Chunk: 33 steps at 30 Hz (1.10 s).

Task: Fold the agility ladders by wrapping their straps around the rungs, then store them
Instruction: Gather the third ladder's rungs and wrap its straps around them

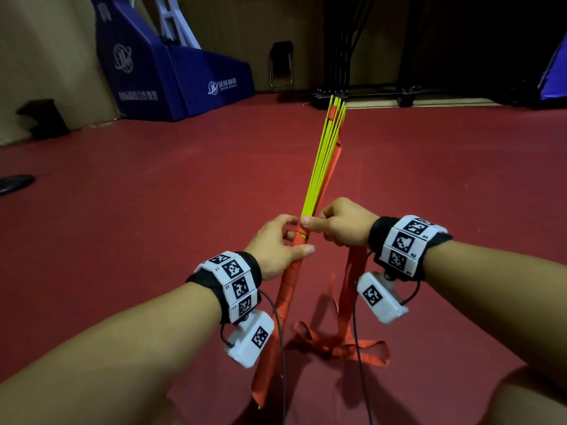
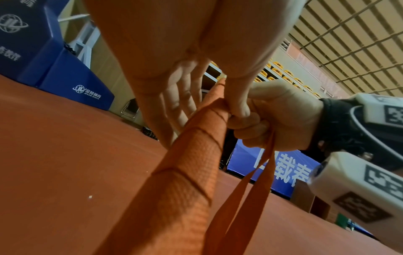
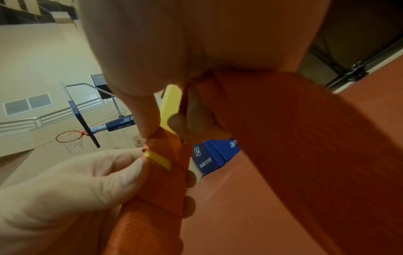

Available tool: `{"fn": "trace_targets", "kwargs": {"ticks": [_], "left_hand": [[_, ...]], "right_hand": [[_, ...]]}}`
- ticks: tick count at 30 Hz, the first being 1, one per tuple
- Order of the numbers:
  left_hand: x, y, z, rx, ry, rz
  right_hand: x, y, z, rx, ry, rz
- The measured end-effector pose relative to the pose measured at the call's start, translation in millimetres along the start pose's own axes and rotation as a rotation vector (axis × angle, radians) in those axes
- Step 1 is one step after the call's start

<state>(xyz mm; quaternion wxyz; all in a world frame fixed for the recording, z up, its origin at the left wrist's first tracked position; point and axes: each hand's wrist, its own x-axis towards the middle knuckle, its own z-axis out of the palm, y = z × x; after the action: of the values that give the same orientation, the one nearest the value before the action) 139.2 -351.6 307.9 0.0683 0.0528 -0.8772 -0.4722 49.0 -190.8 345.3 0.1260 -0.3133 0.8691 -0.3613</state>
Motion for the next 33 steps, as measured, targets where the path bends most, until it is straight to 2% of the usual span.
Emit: {"fn": "trace_targets", "kwargs": {"ticks": [8, 12, 17, 20, 28, 33], "left_hand": [[-0.6, -5.4, -9.4, 0.144, 0.051, -0.06], [-1.4, -4.3, -10.7, 0.15, 0.086, -0.052], [-2.1, -7.8, -6.7, 0.082, 0.092, -0.021], [-2.0, -7.2, -7.4, 0.13, 0.08, -0.004], [-0.9, -0.4, -7.1, 0.21, 0.118, 0.026], [-3.7, 3.9, -3.2, 0.181, 0.106, 0.013]], "right_hand": [[-0.5, -1.4, 5.0, 0.155, -0.058, -0.052], [-2.3, -0.7, 8.3, 0.281, -0.064, -0.097], [-3.8, -3.2, 12.6, 0.388, -0.07, -0.046], [-3.0, -5.4, 12.1, 0.368, -0.059, -0.027], [2.0, -6.7, 13.5, 0.224, 0.133, -0.08], [2.2, -1.7, 13.3, 0.265, 0.101, -0.07]]}}
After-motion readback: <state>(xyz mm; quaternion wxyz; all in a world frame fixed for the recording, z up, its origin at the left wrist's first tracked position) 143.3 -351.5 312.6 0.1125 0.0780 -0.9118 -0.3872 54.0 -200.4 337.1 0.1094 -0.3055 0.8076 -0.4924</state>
